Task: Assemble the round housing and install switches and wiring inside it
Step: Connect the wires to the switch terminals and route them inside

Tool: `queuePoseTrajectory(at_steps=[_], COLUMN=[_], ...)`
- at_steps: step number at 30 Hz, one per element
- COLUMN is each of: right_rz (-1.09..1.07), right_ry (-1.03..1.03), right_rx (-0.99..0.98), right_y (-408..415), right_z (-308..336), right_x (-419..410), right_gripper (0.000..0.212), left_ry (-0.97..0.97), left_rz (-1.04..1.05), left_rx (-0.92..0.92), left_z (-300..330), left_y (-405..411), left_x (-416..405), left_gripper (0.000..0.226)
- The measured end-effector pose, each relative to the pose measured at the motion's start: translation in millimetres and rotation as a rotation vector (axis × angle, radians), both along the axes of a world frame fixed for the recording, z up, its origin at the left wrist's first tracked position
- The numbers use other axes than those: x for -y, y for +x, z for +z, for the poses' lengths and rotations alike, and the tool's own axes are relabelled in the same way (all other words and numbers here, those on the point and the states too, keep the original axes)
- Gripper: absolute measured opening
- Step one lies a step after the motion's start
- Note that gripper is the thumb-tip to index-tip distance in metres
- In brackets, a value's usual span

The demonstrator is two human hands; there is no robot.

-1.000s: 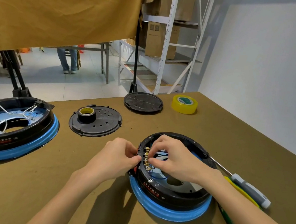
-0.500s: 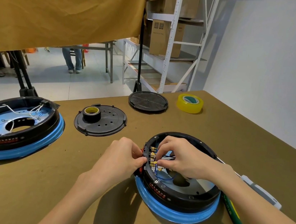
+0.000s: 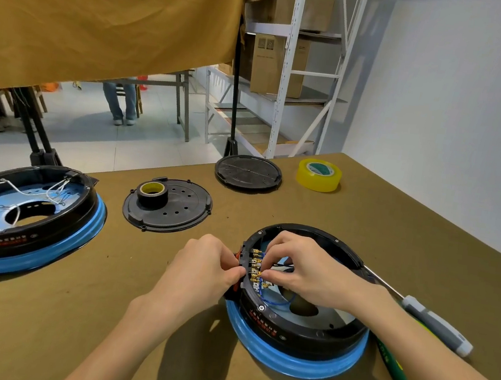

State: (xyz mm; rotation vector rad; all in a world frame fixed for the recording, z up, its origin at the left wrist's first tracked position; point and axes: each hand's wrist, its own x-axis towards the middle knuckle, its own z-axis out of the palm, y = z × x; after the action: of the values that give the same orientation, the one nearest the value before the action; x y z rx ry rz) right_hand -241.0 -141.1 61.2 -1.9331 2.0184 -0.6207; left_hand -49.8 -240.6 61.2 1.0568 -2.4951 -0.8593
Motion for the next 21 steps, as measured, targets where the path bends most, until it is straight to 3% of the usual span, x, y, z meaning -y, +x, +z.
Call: queuePoseTrajectory(at_steps=[21], right_rz=[-0.049], right_ry=[-0.057], right_rx=[0.045], right_y=[8.5], right_z=[-7.8], right_x=[2.9], right_gripper=[0.007], left_ry=[0.002], left_rz=[0.023], left_rx=[-0.008], left_z=[-8.3], left_y=[-3.8], left_x=[-2.6], left_gripper=[0.017])
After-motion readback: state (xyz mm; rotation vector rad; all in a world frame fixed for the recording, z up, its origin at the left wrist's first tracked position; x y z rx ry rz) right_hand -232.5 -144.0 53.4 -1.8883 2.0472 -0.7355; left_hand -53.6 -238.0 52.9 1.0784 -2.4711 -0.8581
